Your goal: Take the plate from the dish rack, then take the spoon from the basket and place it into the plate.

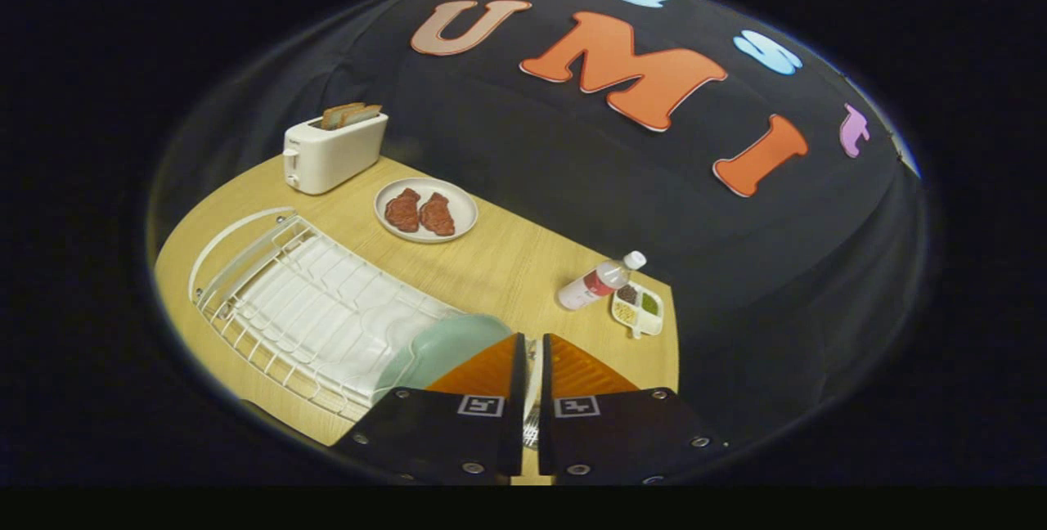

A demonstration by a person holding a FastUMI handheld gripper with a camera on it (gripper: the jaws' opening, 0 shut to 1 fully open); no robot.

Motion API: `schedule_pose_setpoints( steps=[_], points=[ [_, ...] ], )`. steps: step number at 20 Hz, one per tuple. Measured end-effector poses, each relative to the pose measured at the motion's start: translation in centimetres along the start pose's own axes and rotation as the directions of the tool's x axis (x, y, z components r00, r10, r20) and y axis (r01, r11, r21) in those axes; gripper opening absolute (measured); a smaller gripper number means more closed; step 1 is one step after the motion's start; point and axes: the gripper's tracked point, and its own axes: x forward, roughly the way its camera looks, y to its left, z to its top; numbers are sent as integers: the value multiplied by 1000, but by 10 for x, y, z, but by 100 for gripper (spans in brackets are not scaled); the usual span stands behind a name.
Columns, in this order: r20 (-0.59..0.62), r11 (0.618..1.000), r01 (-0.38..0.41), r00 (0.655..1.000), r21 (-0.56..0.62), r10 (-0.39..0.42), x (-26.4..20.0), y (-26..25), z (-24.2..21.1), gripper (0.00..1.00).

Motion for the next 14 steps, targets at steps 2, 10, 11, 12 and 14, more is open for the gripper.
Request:
schedule_pose_setpoints(
  steps=[2,10,11,12,14],
  points=[
    [-22,1000,-12,1000,8,12,4,-4,-5,17],
    [-181,995,-67,980,80,80,32,10,-47,37],
    [-206,995,-63,976,77,77,36,12,-55,39],
    [-224,998,-42,973,56,53,38,8,-61,38],
    [-207,999,-27,978,45,36,36,9,-53,36]
  ],
)
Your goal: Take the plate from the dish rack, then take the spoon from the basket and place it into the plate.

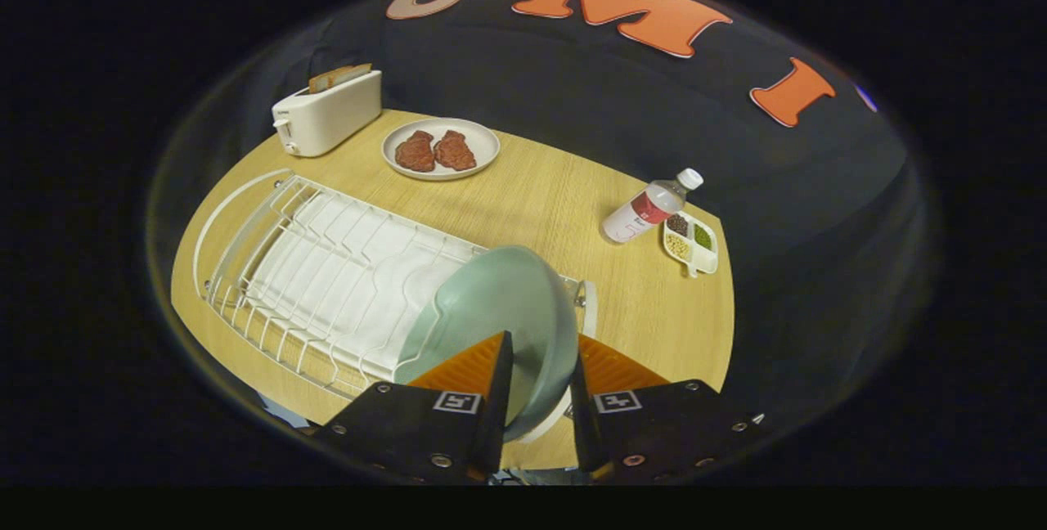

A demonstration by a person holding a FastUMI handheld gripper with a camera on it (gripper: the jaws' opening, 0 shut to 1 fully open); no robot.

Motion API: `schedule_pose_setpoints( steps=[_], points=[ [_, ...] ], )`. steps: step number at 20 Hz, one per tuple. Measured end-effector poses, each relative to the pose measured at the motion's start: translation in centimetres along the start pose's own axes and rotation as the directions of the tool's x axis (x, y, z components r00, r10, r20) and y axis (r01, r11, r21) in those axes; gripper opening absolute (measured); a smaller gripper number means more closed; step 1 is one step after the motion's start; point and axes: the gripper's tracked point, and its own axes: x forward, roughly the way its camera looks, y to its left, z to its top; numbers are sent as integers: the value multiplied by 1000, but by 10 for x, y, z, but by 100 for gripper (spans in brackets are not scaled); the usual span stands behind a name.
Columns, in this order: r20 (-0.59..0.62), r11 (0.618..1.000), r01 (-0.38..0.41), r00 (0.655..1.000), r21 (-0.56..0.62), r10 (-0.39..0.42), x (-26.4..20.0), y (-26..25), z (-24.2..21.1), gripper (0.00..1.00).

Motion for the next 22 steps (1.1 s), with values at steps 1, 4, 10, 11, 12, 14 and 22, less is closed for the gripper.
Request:
schedule_pose_setpoints(
  steps=[1,4,10,11,12,14,22],
  points=[
    [2,1000,8,1000,-13,-8,-1,1,1,33],
    [25,998,45,999,-51,-43,-6,0,11,27],
    [127,984,129,985,-121,-114,-31,-9,40,19],
    [139,983,136,983,-122,-118,-34,-9,42,18],
    [143,984,134,983,-121,-116,-38,-9,41,18],
    [149,990,108,984,-94,-93,-47,-7,38,18],
    [243,999,-34,969,-4,34,-100,-2,1,17]
  ],
)
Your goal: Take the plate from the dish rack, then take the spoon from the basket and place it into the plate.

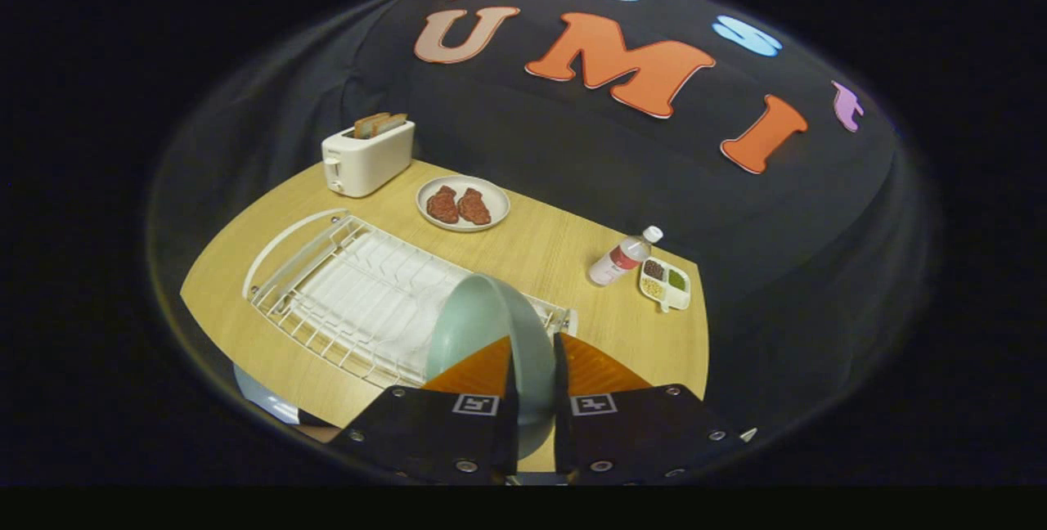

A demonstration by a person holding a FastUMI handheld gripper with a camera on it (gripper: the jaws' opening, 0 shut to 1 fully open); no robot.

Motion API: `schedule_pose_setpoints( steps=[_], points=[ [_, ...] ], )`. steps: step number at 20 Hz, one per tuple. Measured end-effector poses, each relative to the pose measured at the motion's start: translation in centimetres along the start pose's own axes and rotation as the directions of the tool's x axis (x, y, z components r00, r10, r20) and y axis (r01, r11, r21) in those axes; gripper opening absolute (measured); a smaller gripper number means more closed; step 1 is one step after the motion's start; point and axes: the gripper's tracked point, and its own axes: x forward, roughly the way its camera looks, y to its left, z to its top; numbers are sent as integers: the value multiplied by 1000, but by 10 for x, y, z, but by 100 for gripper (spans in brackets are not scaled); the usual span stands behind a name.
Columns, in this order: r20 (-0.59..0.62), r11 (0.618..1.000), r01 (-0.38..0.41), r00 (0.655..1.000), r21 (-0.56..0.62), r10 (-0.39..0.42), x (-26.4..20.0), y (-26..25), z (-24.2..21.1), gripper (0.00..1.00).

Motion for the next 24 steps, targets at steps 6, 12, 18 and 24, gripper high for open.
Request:
schedule_pose_setpoints(
  steps=[6,12,18,24],
  points=[
    [48,988,-125,991,88,121,-28,24,-50,17],
    [56,957,-225,974,183,218,-27,34,-108,17],
    [72,899,-302,953,317,294,-16,35,-156,17],
    [92,787,-407,906,463,414,1,51,-194,17]
  ],
)
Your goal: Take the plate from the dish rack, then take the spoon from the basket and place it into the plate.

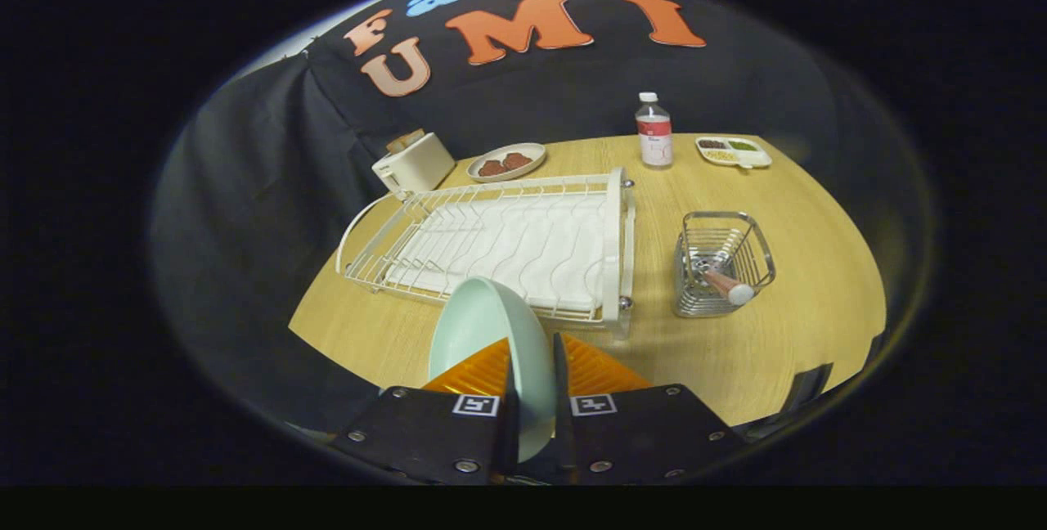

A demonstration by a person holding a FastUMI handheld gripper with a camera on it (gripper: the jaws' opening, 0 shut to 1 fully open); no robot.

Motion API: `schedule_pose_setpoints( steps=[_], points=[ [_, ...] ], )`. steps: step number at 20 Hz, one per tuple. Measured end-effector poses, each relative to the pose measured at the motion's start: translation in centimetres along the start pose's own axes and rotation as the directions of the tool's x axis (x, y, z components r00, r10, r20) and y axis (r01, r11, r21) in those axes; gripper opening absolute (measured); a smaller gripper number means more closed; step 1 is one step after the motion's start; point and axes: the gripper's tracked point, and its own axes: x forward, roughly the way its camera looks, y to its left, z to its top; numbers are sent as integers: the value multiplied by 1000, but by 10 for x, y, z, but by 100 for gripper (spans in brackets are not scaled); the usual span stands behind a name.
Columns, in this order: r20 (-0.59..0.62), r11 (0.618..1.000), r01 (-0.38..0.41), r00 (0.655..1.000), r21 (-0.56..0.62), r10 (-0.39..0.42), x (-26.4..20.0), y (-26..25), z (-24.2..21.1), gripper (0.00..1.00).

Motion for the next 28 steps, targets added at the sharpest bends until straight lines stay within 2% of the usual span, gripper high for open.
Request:
schedule_pose_setpoints(
  steps=[6,9,13,18,23,25,28],
  points=[
    [-1,992,-66,998,108,67,15,-3,-24,17],
    [-10,990,-38,999,139,40,26,-17,-40,17],
    [-19,965,-66,997,255,73,39,-26,-48,17],
    [2,935,-26,1000,353,27,63,-57,-43,17],
    [-3,939,-9,1000,344,11,64,-58,-44,17],
    [-35,961,54,998,273,-47,65,-66,-57,25],
    [-9,976,73,997,205,-73,57,-64,-54,35]
  ],
)
